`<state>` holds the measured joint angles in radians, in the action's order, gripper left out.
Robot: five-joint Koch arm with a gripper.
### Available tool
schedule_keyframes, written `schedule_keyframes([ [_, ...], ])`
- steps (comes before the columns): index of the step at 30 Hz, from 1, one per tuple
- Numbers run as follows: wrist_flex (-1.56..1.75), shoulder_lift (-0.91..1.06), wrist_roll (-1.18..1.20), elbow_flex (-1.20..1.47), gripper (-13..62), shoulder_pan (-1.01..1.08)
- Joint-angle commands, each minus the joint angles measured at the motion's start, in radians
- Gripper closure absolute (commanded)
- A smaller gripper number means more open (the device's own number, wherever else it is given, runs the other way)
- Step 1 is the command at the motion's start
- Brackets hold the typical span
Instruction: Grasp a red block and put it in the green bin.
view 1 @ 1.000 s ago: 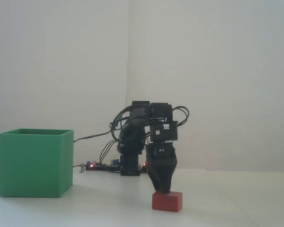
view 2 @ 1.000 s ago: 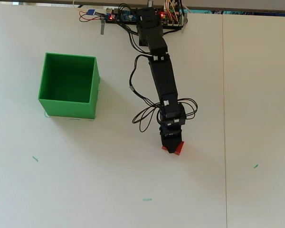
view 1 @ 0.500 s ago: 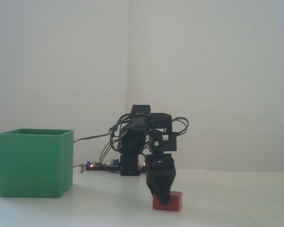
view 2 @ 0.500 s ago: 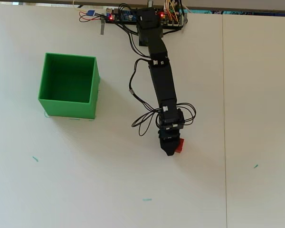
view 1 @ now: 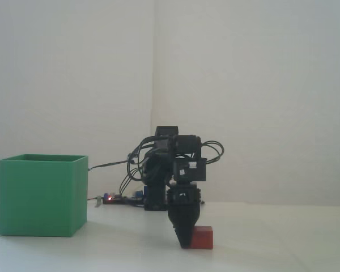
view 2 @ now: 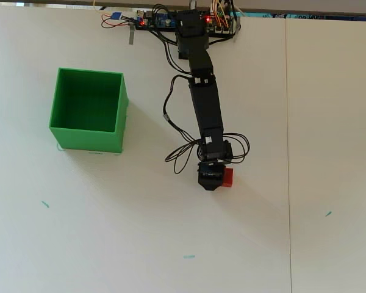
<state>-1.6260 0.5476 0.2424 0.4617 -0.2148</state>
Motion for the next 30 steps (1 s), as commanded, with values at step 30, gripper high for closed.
schedule_keyframes([
  [30,-0.063,0.775,-0.132,-0.109,45.8,0.643],
])
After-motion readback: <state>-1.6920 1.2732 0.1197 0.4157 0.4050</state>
